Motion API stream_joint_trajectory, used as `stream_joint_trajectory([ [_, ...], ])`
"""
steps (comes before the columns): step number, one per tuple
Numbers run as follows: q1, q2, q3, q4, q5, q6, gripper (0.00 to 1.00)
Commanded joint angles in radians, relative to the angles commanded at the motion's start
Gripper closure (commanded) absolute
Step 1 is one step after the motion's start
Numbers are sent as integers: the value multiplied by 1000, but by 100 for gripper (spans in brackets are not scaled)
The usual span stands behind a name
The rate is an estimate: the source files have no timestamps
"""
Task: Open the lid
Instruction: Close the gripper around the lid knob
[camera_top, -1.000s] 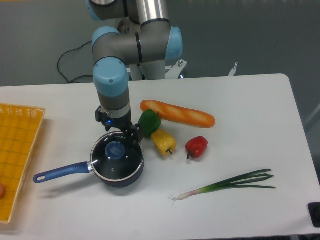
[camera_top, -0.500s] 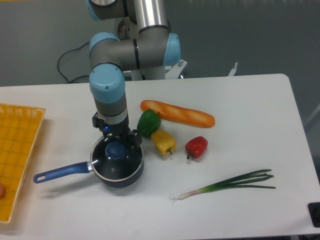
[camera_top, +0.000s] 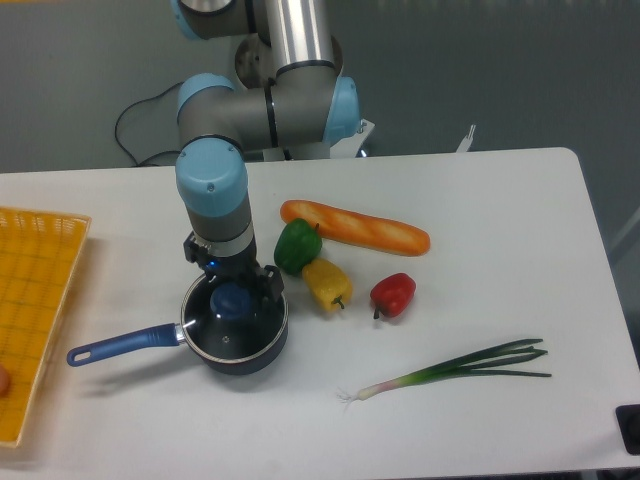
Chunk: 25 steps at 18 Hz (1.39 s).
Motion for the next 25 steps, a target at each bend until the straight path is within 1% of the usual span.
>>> stream_joint_trajectory([
  [9, -20, -31, 23, 0, 0, -18, 0],
  [23, -29, -46, 40, 0, -2, -41, 0],
  [25, -31, -46, 40, 0, -2, -41, 3],
])
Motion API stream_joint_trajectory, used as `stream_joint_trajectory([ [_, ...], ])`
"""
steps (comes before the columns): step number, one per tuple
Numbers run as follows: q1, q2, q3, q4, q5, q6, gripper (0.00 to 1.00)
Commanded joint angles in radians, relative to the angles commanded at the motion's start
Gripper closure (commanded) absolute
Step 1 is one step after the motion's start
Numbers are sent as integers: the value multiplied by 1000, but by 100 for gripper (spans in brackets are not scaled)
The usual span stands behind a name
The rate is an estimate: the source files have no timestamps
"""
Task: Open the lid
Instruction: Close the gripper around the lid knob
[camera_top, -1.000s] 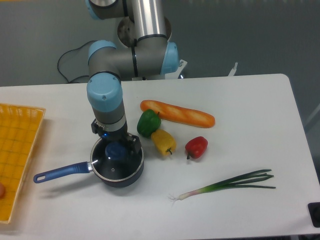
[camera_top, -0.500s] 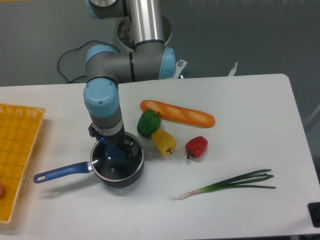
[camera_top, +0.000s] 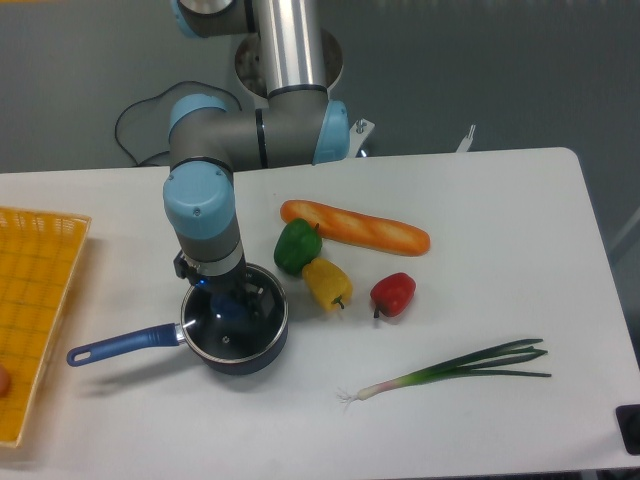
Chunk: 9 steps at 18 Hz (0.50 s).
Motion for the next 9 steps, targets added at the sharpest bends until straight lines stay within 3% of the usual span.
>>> stream_joint_trajectory([
  [9, 0, 5, -11, 0, 0, 8, 12],
])
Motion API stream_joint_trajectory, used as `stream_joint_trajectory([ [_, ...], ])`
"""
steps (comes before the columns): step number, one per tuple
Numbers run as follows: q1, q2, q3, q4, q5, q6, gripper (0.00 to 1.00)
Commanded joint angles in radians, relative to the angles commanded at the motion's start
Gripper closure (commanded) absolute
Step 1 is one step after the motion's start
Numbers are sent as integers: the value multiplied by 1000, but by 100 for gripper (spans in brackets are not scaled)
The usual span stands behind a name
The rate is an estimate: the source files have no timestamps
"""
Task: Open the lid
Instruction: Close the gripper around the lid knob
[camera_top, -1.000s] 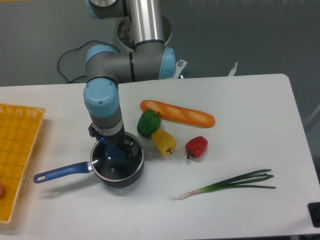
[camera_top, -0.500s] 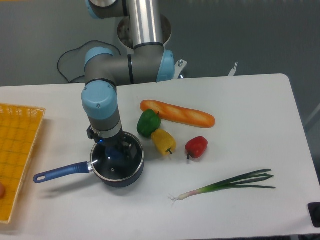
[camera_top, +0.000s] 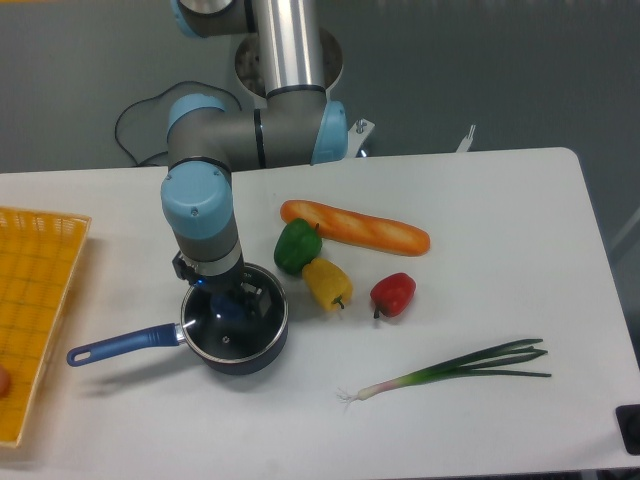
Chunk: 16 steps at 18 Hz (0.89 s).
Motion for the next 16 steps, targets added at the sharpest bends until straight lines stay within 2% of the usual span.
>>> stream_joint_trajectory([
  [16, 5, 8, -3, -3, 0, 3, 38],
])
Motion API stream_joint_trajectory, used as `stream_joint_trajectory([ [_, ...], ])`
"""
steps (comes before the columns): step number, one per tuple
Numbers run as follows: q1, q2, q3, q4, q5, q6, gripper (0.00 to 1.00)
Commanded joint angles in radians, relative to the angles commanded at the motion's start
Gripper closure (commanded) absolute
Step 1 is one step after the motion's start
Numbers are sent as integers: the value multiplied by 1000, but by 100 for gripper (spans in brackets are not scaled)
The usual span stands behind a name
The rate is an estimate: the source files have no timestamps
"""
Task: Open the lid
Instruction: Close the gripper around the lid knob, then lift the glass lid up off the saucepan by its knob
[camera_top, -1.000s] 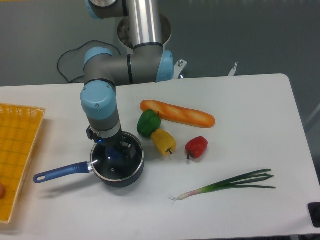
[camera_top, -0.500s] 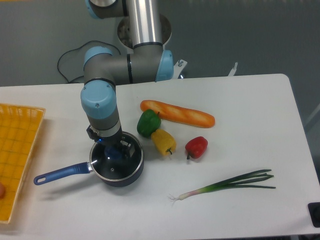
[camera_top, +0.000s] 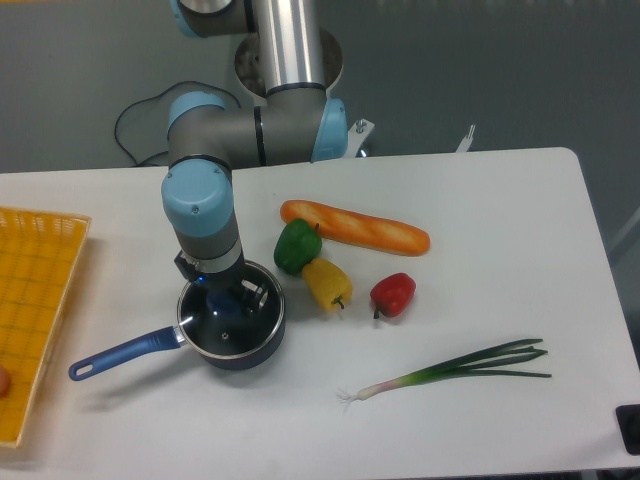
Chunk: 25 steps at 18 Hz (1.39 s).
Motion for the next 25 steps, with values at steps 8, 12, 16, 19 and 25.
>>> stream_joint_trajectory([
  [8, 6, 15, 6, -9, 2, 2, 49],
  [12, 23, 29, 11, -24, 3, 5, 50],
  [16, 52, 41, 12, -60, 3, 41, 51],
  [19, 95, 55, 15, -74, 3, 70, 51],
  [25, 166, 69, 26, -81, 5, 146, 51],
])
